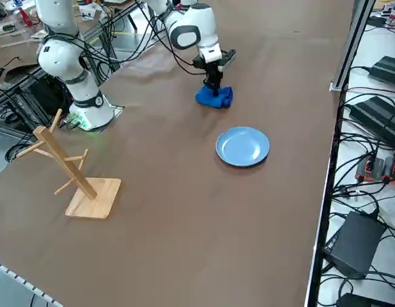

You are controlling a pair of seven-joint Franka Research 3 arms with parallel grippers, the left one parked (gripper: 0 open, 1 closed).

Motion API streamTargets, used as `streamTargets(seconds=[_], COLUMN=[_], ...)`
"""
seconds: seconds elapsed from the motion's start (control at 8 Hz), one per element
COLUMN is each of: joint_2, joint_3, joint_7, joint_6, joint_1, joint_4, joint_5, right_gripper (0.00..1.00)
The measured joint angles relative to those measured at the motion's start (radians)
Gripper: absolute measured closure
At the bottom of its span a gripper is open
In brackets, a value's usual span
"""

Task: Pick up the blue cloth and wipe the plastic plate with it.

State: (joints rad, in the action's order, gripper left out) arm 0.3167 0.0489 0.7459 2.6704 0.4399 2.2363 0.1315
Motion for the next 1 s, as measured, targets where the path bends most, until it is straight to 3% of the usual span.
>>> streamTargets(seconds=[0.25,0.62,1.0], joint_2=[-0.014,-0.051,-0.057], joint_3=[-0.001,-0.003,-0.004], joint_7=[-0.04,-0.166,-0.332], joint_6=[-0.105,-0.446,-0.654], joint_1=[-0.026,-0.098,-0.179], joint_4=[-0.064,-0.266,-0.447], joint_5=[0.004,0.005,0.003], right_gripper=[0.94,0.94,0.94])
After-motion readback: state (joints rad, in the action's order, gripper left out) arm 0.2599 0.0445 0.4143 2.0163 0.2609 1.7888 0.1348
